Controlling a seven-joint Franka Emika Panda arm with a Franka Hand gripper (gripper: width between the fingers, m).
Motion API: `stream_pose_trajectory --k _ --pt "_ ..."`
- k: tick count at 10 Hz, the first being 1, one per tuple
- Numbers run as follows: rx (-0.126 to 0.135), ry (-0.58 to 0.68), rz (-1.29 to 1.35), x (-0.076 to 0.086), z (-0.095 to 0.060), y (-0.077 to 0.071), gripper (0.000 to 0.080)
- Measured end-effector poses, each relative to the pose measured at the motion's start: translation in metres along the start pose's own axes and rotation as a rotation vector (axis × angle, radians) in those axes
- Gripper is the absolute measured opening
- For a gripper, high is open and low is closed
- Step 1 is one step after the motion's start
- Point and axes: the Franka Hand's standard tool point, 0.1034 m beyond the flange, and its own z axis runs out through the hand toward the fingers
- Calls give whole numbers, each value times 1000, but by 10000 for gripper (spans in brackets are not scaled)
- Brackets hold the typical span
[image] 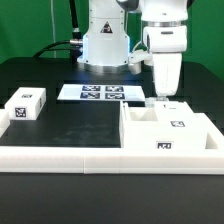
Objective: Assemble cabinet
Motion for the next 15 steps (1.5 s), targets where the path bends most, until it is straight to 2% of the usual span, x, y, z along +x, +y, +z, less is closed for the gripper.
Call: stream_pose_trajectory --k 4,5,6,8,9,11,12,13,15 --pt "5 -8 -1 -1 -3 1 67" --pt "21 -38 -7 -4 -17 2 67" --pt "10 -43 -9 -4 -25 4 67" --pt "20 -72 -13 -8 -40 4 67" --pt "12 -79 -14 -9 -48 6 67" --pt "8 -99 -11 -21 -62 11 67" --pt "6 -99 -11 -27 -64 14 67" --pt "15 -90 -4 -40 -62 19 67" --pt "17 -91 2 -38 -61 17 68"
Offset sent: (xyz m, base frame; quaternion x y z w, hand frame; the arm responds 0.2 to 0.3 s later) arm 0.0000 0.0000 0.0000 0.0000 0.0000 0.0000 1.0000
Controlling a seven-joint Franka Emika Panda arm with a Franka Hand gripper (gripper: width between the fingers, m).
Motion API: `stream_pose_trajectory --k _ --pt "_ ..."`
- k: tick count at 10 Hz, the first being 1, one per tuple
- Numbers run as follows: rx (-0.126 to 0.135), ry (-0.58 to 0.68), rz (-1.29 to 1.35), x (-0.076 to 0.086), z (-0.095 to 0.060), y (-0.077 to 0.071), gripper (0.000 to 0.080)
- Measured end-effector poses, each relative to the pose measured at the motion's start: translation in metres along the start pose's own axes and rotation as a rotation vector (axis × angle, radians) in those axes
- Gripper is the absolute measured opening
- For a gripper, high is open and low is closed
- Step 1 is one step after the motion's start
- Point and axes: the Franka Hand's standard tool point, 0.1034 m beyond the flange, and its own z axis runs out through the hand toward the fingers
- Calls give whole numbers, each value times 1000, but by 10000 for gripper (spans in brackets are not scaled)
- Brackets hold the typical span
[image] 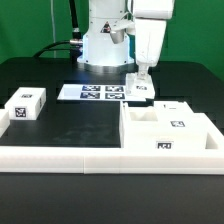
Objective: Assemble cabinet
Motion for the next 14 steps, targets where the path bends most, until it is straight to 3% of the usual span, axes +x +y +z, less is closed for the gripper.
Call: stream_pose_trajectory --k 6,14 --pt "-8 10 15 -3 3 19 68" --pt "-1 8 26 -8 5 17 68"
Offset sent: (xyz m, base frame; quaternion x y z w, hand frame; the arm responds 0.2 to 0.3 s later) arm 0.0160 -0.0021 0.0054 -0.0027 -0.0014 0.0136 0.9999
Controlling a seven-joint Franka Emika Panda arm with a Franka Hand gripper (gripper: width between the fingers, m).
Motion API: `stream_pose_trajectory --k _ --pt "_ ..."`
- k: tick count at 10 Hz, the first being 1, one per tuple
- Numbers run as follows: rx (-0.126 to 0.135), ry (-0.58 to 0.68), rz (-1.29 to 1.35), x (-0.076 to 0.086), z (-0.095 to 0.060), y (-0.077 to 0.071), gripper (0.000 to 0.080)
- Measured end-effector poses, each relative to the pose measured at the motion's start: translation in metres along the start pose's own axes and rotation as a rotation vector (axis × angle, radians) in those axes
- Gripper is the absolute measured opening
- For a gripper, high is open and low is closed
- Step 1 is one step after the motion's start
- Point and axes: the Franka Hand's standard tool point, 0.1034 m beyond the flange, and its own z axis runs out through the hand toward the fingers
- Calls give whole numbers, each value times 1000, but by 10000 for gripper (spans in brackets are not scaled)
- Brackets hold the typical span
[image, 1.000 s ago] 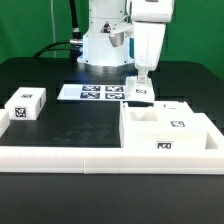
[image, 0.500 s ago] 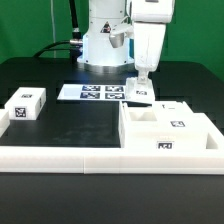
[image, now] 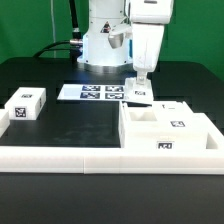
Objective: Assemble cabinet
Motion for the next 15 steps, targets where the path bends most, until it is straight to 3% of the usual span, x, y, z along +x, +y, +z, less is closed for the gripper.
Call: stream_pose_trajectory --k 15 --pt "2 5 0 2 4 6 68"
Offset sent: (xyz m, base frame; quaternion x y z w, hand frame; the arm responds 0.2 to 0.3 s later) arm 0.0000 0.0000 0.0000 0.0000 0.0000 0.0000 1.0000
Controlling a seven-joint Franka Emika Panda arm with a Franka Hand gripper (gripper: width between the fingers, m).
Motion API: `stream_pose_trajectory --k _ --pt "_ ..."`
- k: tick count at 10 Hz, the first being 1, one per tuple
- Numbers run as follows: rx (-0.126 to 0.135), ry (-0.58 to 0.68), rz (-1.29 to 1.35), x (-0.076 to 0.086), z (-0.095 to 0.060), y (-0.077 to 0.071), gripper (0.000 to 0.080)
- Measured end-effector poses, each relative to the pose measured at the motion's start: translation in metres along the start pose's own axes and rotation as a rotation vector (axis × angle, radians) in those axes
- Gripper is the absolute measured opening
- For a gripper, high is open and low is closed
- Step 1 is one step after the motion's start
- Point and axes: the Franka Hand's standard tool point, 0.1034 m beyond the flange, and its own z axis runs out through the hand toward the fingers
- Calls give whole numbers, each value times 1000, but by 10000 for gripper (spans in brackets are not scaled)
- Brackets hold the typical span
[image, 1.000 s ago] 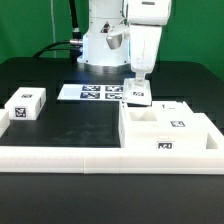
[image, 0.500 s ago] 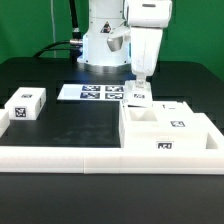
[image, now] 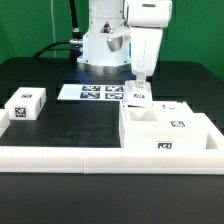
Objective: Assemble cabinet
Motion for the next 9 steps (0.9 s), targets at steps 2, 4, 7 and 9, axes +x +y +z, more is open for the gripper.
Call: stream_pose_trajectory --k 2,4,7,9 --pt "1 -1 1 0 0 2 68" --pt "6 -2 1 0 0 2 68" --pt "11 1 -1 2 4 2 68" --pt "10 1 -3 2 4 2 68"
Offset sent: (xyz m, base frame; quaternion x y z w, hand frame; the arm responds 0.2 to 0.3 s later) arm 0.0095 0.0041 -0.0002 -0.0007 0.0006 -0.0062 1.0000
